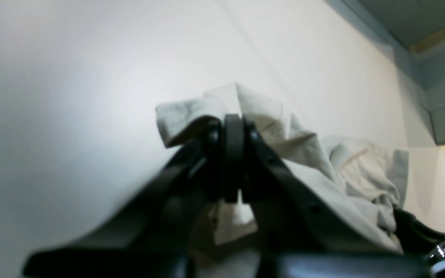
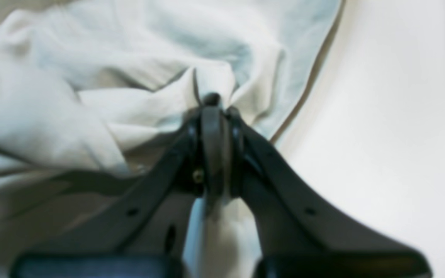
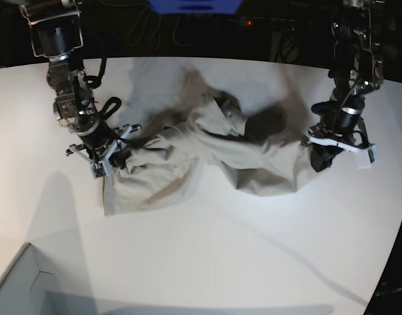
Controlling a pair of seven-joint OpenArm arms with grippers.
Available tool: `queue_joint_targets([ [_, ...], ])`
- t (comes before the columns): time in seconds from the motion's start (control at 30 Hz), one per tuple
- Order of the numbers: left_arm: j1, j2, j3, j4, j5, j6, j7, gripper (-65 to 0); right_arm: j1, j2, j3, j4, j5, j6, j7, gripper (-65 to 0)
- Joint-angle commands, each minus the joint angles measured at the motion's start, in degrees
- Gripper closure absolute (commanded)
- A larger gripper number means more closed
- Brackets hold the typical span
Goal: Layout the t-shirt on the table in an organized manner, then fold the t-shirt properly
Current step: 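Hold the shirt with both grippers and stretch it apart, then lift the shirt with both grippers and shake it out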
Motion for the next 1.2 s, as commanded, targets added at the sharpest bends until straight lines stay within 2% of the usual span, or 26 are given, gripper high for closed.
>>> queue_joint_targets([
  [0.0, -2.0, -0.7, -0.4, 1.1, 0.0, -0.6, -1.5, 0.0, -0.2, 1.0, 0.0, 1.7, -1.1, 0.7, -2.7, 0.0],
  [0.07, -3.4, -0.7, -0.4, 1.1, 0.1, -0.6, -1.5, 0.0, 0.1, 1.1, 0.5, 6.3, -1.1, 0.7, -2.7, 0.0],
  [0.17, -7.1, -0.8, -0.3, 1.1, 0.2, -0.6, -1.5, 0.0, 0.2, 0.6, 5.5, 14.9, -1.1, 0.7, -2.7, 0.0],
  [0.3, -13.4, -1.1, 0.1, 1.1, 0.0, -0.6, -1.4, 0.0, 4.7, -1.3, 10.1, 24.1, -1.0, 0.7, -2.7, 0.0],
  [0.5, -22.0, -7.0, 5.4, 1.1, -0.2, -0.6, -1.9, 0.0, 12.9, -1.3, 12.7, 31.5, -1.0, 0.7, -2.7, 0.0],
  [0.6, -27.4, -9.5, 7.4, 1.5, -0.2, -0.6, -1.9, 0.0, 17.7, -1.1, 12.8, 32.8, -1.1, 0.7, -4.5, 0.0],
  [0.8, -32.7, -11.5, 7.1, 3.1, -0.3, -0.6, -2.1, 0.0, 20.7, -2.9, 14.2, 31.5, -1.0, 0.7, -16.9, 0.0],
  [0.93, -32.8, -11.5, 4.4, 3.0, -0.3, -0.6, -2.1, 0.0, 20.6, -3.9, 17.5, 26.8, -0.9, 0.7, -17.7, 0.0],
  [1.17, -29.7, -11.1, 2.3, 3.4, -0.3, -0.6, -2.1, 0.0, 19.0, -4.2, 24.0, 28.9, -0.8, 0.7, -17.6, 0.0],
])
